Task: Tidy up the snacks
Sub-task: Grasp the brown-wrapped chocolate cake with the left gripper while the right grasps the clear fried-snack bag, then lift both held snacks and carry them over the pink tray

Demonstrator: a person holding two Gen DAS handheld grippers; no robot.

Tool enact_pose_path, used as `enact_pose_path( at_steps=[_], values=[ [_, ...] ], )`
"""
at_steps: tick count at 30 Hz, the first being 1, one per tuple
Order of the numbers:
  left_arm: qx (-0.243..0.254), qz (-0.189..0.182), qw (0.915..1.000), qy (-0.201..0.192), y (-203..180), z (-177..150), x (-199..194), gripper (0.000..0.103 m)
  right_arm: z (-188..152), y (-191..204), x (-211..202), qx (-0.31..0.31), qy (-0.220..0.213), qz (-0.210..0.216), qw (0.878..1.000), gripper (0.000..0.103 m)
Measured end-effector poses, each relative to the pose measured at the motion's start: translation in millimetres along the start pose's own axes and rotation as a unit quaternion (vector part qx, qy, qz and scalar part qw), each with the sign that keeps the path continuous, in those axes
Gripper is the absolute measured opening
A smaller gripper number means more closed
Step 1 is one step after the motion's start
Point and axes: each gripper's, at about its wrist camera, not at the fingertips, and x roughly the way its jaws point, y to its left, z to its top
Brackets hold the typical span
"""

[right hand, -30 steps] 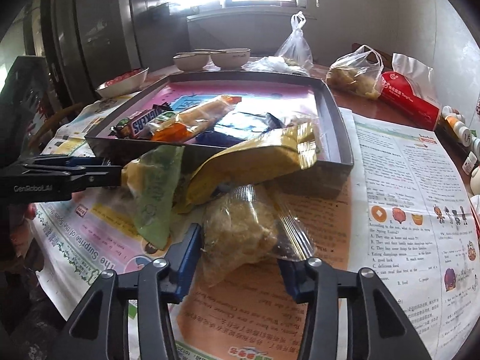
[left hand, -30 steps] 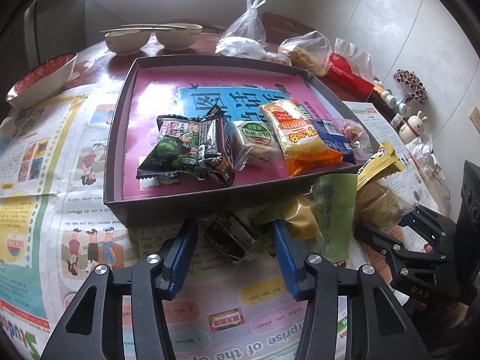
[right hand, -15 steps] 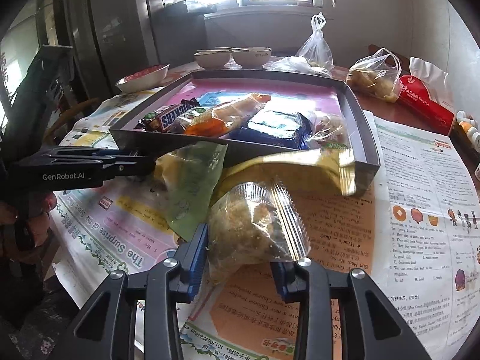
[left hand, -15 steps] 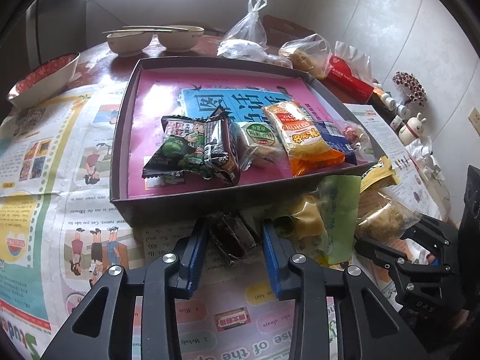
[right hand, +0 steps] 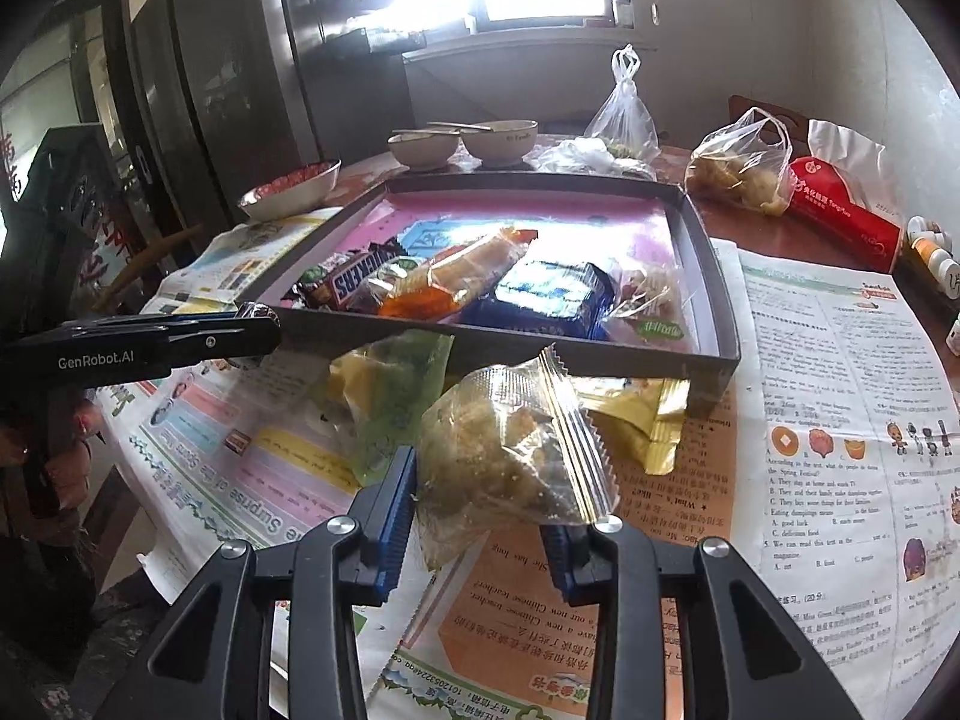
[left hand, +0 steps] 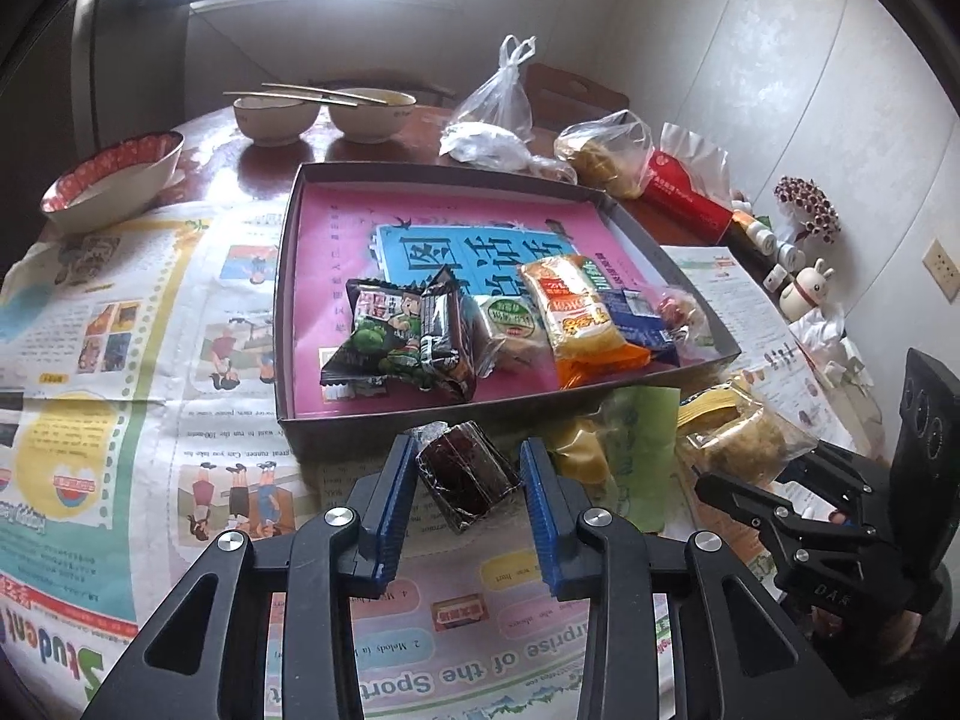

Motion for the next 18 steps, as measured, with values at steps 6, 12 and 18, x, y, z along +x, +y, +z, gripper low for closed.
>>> enact_pose_path(
  at_steps=[6, 12, 18],
  values=[
    [0.002, -0.002, 0.9999, -0.01, -5.3, 4.0, -8.6, 0.036, 8.4, -5.5, -7.7, 0.008, -0.015, -0.003, 1.0, 0.038],
    [0.001, -0.005, 0.9999, -0.014, -8.7, 8.1, -9.9, 0.036, 15.3, -9.8, -12.3, 0.015, -0.024, -0.004, 1.0, 0.038],
    [-0.003, -0.002, 0.9999, -0.014, -7.8, 10.4, -7.8, 0.036, 17.5, -12.2, -12.3, 0.019, -0.026, -0.007, 0.999, 0.038]
  ],
)
